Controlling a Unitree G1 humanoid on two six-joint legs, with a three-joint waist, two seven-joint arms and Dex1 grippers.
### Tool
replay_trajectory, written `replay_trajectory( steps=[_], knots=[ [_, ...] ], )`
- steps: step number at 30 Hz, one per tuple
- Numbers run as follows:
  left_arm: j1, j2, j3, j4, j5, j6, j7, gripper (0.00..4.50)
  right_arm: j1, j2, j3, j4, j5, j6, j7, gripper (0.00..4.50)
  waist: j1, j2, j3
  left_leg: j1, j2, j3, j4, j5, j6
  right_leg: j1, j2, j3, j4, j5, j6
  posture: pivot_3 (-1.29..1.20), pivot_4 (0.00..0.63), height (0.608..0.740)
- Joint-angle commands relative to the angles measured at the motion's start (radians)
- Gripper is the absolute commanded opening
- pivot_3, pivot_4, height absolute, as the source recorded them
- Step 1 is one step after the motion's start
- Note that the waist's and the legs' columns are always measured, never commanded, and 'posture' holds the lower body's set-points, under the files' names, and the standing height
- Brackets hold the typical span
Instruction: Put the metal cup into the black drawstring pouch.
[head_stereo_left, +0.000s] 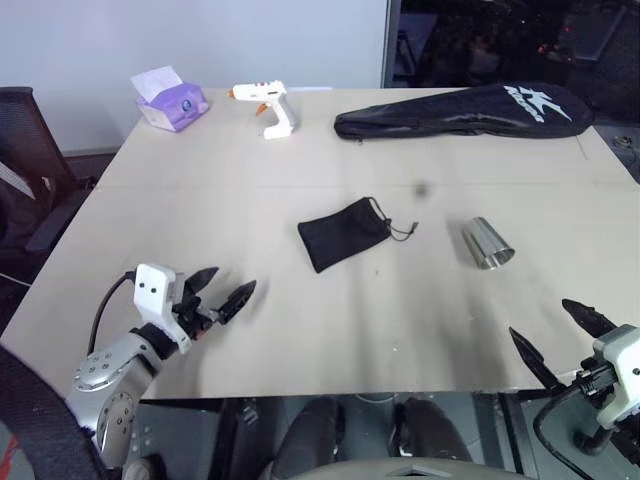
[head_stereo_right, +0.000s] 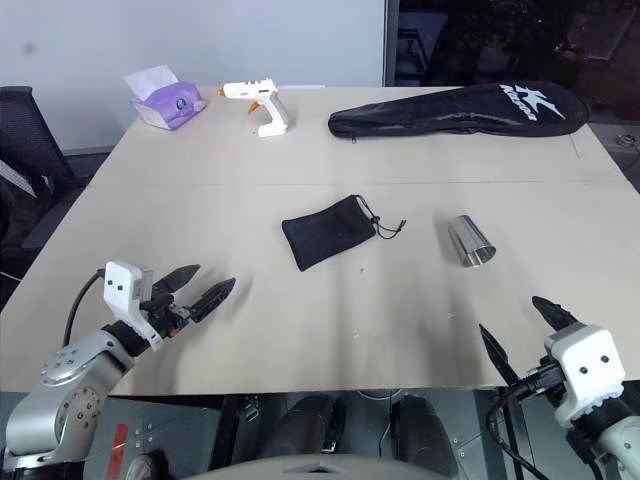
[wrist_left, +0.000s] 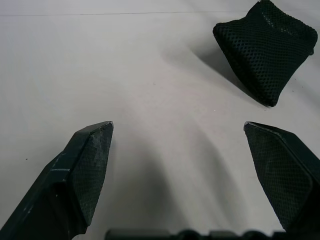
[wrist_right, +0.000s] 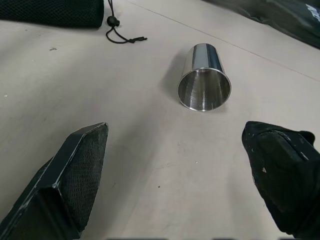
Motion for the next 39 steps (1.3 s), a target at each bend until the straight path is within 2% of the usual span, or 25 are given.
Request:
replay_trajectory(
  steps=[1, 5, 10, 17, 18, 19, 21, 23, 25, 27, 28, 30, 32, 35, 37, 38, 39],
  knots=[
    [-0.040, 0.018, 0.009, -0.051, -0.014, 0.002, -0.003, 4.43, -0.007, -0.012, -0.017, -0.020, 0.024, -0.018, -0.002, 4.50, 0.000, 0.000, 0.000, 0.000, 0.000, 0.000, 0.000, 0.000, 0.000, 0.000, 0.000, 0.000, 0.000, 0.000, 0.000, 0.00, 0.150, 0.740],
    [-0.131, 0.063, -0.079, -0.122, -0.028, 0.065, -0.048, 4.43, -0.042, -0.028, 0.011, -0.032, 0.031, 0.004, -0.018, 4.50, 0.004, -0.002, -0.001, -0.002, 0.000, -0.002, 0.000, 0.000, 0.000, 0.000, 0.000, -0.002, -0.002, 0.000, 0.000, 0.00, 0.150, 0.740],
    [-0.284, 0.101, -0.174, -0.117, -0.051, 0.277, 0.003, 4.43, -0.074, -0.044, 0.049, -0.068, 0.032, 0.037, -0.049, 4.50, -0.001, 0.001, 0.000, -0.003, -0.001, -0.001, -0.002, 0.000, 0.001, -0.001, -0.001, -0.002, -0.003, 0.003, 0.004, 0.00, 0.150, 0.740],
    [-0.578, 0.016, -0.346, 0.045, -0.001, 0.606, 0.161, 4.43, -0.138, -0.058, 0.116, -0.135, 0.009, 0.103, -0.119, 4.50, 0.000, 0.000, 0.000, -0.003, -0.002, -0.002, -0.002, 0.000, 0.000, -0.001, 0.000, -0.003, -0.003, 0.003, 0.005, 0.00, 0.150, 0.740],
    [-0.606, -0.009, -0.355, 0.080, 0.011, 0.609, 0.180, 3.94, -0.144, -0.058, 0.126, -0.143, 0.003, 0.108, -0.128, 4.50, 0.000, 0.000, 0.000, -0.003, -0.002, -0.002, -0.002, 0.000, 0.000, -0.001, 0.000, -0.003, -0.003, 0.003, 0.005, 0.00, 0.150, 0.740],
    [-0.631, -0.030, -0.361, 0.108, 0.013, 0.608, 0.180, 3.76, -0.148, -0.056, 0.134, -0.151, -0.002, 0.113, -0.138, 4.50, 0.000, 0.000, 0.000, -0.003, -0.003, -0.002, -0.002, 0.000, 0.000, -0.001, 0.000, -0.003, -0.003, 0.003, 0.005, 0.00, 0.150, 0.740],
    [-0.676, -0.049, -0.383, 0.157, 0.027, 0.589, 0.158, 2.95, -0.153, -0.049, 0.146, -0.165, -0.007, 0.123, -0.159, 4.50, -0.002, 0.000, 0.001, -0.003, -0.003, -0.002, -0.002, 0.001, -0.001, -0.002, 0.000, -0.003, -0.003, 0.003, 0.005, 0.00, 0.150, 0.740],
    [-0.723, -0.044, -0.414, 0.225, 0.058, 0.551, 0.115, 2.18, -0.157, -0.044, 0.161, -0.175, -0.017, 0.129, -0.176, 4.50, -0.001, -0.001, 0.001, -0.004, -0.003, -0.003, -0.002, 0.002, -0.004, -0.002, 0.000, -0.004, -0.002, 0.003, 0.005, 0.00, 0.150, 0.740],
    [-0.769, -0.026, -0.448, 0.307, 0.098, 0.484, 0.050, 1.13, -0.157, -0.041, 0.174, -0.178, -0.027, 0.130, -0.188, 4.50, -0.001, -0.001, 0.001, -0.004, -0.003, -0.003, -0.002, 0.002, -0.004, -0.002, 0.000, -0.004, -0.002, 0.003, 0.005, 0.00, 0.150, 0.740],
    [-0.858, 0.025, -0.513, 0.473, 0.166, 0.329, -0.131, 0.33, -0.161, -0.036, 0.192, -0.178, -0.038, 0.127, -0.203, 4.50, 0.000, -0.001, 0.001, -0.004, -0.003, -0.003, -0.002, 0.002, -0.004, -0.002, 0.000, -0.003, -0.003, 0.003, 0.005, 0.00, 0.150, 0.740],
    [-0.908, 0.051, -0.542, 0.561, 0.194, 0.239, -0.244, 0.10, -0.162, -0.034, 0.199, -0.180, -0.042, 0.125, -0.209, 4.50, -0.001, -0.001, 0.001, -0.004, -0.003, -0.003, -0.002, 0.002, -0.004, -0.002, 0.000, -0.004, -0.003, 0.003, 0.005, 0.00, 0.150, 0.740],
    [-1.025, 0.088, -0.596, 0.768, 0.251, 0.047, -0.482, 0.10, -0.169, -0.034, 0.210, -0.180, -0.047, 0.125, -0.216, 4.50, -0.003, -0.001, 0.001, -0.004, -0.004, -0.002, -0.002, 0.003, -0.004, -0.003, 0.001, -0.004, -0.002, 0.003, 0.004, 0.00, 0.150, 0.740],
    [-1.175, 0.098, -0.649, 1.037, 0.353, -0.159, -0.627, 0.10, -0.177, -0.037, 0.218, -0.177, -0.052, 0.124, -0.216, 4.50, -0.002, -0.001, 0.002, -0.005, -0.004, -0.002, -0.002, 0.003, -0.005, -0.003, 0.001, -0.005, -0.003, 0.003, 0.004, 0.00, 0.150, 0.740],
    [-1.357, 0.082, -0.714, 1.363, 0.516, -0.447, -0.673, 0.10, -0.195, -0.041, 0.230, -0.170, -0.060, 0.124, -0.218, 4.50, -0.001, -0.002, 0.002, -0.007, -0.005, -0.002, 0.000, 0.003, -0.004, -0.004, 0.005, -0.008, -0.003, 0.003, 0.005, 0.00, 0.150, 0.740],
    [-1.428, 0.064, -0.722, 1.489, 0.586, -0.517, -0.614, 0.10, -0.205, -0.045, 0.243, -0.166, -0.069, 0.126, -0.220, 4.50, -0.002, -0.002, 0.002, -0.008, -0.005, -0.002, 0.001, 0.002, -0.002, -0.004, 0.005, -0.007, -0.003, 0.002, 0.005, 0.00, 0.150, 0.740],
    [-1.454, 0.056, -0.710, 1.530, 0.600, -0.517, -0.597, 0.63, -0.210, -0.048, 0.252, -0.167, -0.075, 0.127, -0.221, 4.50, -0.003, -0.002, 0.002, -0.009, -0.005, -0.002, 0.002, 0.001, 0.000, -0.005, 0.004, -0.007, -0.003, 0.002, 0.007, 0.00, 0.150, 0.740],
    [-1.477, 0.054, -0.688, 1.555, 0.599, -0.490, -0.608, 0.86, -0.217, -0.049, 0.261, -0.172, -0.079, 0.134, -0.226, 4.50, -0.005, -0.002, 0.002, -0.010, -0.006, -0.002, 0.002, 0.000, 0.000, -0.005, 0.004, -0.007, -0.003, 0.001, 0.007, 0.00, 0.150, 0.740]
  ],
)
